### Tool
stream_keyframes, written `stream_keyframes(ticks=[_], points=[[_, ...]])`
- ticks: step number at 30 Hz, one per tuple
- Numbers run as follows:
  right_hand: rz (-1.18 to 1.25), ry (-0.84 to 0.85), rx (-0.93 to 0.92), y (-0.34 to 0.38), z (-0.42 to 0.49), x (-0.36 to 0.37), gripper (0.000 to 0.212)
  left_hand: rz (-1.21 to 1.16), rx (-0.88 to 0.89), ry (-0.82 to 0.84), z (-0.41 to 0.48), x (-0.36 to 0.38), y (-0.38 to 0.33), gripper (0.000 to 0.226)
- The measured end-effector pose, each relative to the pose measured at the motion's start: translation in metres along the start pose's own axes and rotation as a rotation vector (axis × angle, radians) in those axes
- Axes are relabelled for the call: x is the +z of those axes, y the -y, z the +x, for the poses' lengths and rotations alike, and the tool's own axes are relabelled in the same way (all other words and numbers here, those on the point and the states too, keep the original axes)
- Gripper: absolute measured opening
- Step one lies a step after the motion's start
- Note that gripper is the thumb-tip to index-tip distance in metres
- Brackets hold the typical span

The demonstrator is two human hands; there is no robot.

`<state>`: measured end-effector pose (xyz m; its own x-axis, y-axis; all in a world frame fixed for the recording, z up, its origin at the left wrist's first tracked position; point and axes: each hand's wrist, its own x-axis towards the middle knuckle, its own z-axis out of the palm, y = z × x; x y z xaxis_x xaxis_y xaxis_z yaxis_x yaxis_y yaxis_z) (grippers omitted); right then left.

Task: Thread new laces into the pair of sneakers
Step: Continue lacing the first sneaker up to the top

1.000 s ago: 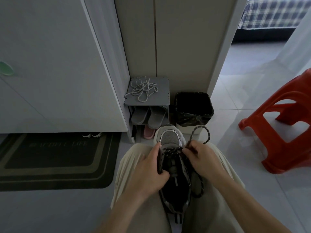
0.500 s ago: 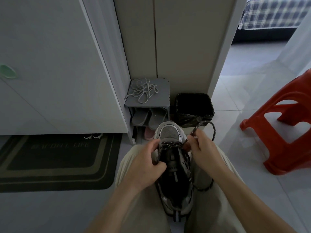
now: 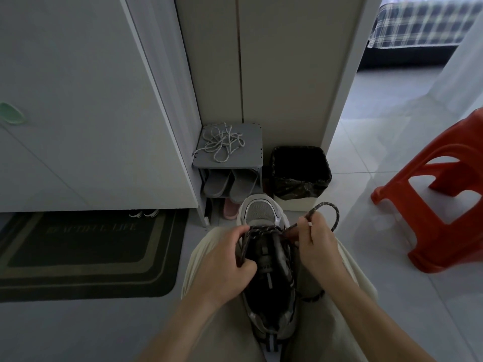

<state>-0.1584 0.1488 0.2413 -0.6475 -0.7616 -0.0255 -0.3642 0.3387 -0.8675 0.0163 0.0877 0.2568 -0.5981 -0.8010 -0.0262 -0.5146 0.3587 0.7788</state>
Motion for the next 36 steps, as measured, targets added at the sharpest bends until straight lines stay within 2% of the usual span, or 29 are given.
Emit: stream_keyframes(ticks=[3, 13, 21, 26, 27, 29, 32, 36], points=[[0.181, 0.01, 0.073, 0.003, 0.001, -0.002, 0.023, -0.001, -0.014, 0.006, -0.001, 0.0, 0.0, 0.058], [0.123, 0.031, 0.01, -0.006, -0.005, 0.002, 0.022, 0.018, -0.024, 0.018, -0.007, 0.006, -0.005, 0.063], [0.155, 0.035, 0.001, -0.011, -0.003, 0.0, 0.022, 0.029, -0.039, 0.041, -0.001, 0.008, 0.0, 0.056], [0.327, -0.17, 0.002, -0.004, 0.019, -0.023, 0.027, 0.074, -0.024, 0.024, 0.002, 0.008, 0.009, 0.044], [0.275, -0.146, 0.0, -0.007, 0.023, -0.027, 0.031, 0.058, -0.023, -0.004, 0.003, 0.009, 0.01, 0.036], [0.017, 0.019, -0.027, -0.011, 0.02, -0.03, 0.035, 0.064, -0.01, -0.083, 0.005, 0.01, 0.011, 0.022], [-0.322, 0.248, -0.139, -0.015, 0.004, -0.02, 0.02, 0.163, 0.003, -0.199, 0.008, 0.012, 0.01, 0.005], [-0.443, 0.237, -0.282, -0.016, -0.007, -0.012, 0.007, 0.142, -0.039, -0.175, 0.018, 0.01, 0.006, 0.007]])
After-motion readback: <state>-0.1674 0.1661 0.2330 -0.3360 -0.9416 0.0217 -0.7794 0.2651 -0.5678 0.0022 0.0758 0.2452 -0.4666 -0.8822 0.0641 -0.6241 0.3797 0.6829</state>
